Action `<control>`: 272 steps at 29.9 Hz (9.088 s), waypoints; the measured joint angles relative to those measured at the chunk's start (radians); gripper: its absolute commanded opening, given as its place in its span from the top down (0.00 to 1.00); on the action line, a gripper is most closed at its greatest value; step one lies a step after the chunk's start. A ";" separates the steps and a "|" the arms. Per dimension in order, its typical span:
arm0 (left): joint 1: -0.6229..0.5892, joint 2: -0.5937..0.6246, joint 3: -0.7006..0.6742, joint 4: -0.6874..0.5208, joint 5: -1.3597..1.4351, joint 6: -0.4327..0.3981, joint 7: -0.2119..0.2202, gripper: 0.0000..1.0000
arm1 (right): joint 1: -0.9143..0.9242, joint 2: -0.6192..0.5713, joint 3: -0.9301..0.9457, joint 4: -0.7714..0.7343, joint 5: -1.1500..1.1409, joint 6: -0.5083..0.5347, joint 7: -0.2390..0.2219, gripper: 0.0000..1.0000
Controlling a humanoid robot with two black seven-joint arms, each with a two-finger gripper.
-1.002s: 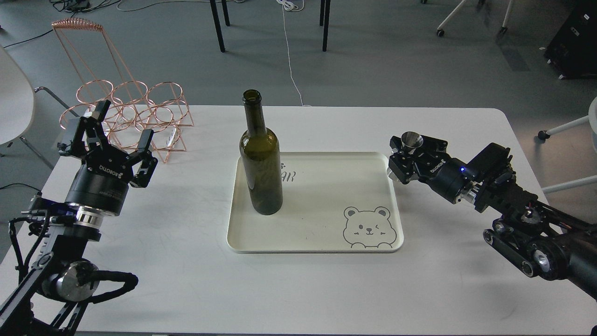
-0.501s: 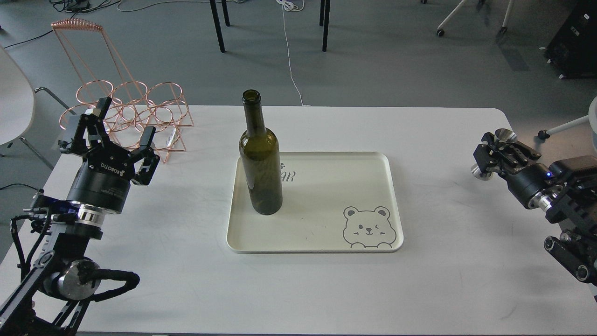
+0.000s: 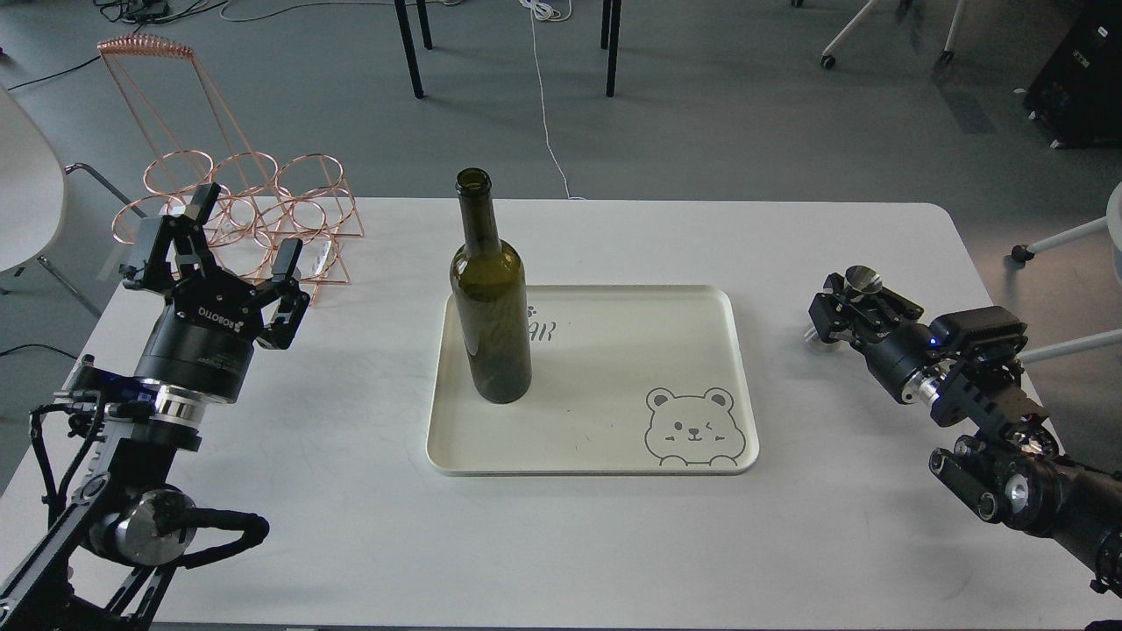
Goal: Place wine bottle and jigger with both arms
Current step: 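Carry the jigger off the tray and set it on the table, then release the jigger and raise the right gripper away from it, then reach the left gripper to the wine bottle neck and grasp it, then lift the bottle with the left gripper toward the copper rack, then lower the bottle into a slot of the copper rack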
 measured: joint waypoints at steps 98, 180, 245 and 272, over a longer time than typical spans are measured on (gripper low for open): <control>-0.324 0.492 0.176 -0.240 1.177 -0.005 -0.093 0.02 | -0.054 -0.129 0.165 0.581 1.396 0.955 -0.027 0.01; -1.137 0.627 0.576 0.374 1.234 -0.138 -0.093 0.91 | -0.092 -0.220 0.168 0.630 1.327 0.955 -0.022 0.01; -1.083 0.536 0.762 0.593 1.216 0.054 -0.094 0.88 | -0.132 -0.222 0.175 0.634 1.322 0.955 -0.019 0.01; -1.028 0.464 0.762 0.701 1.217 0.066 -0.092 0.77 | -0.157 -0.223 0.174 0.641 1.321 0.955 -0.019 0.01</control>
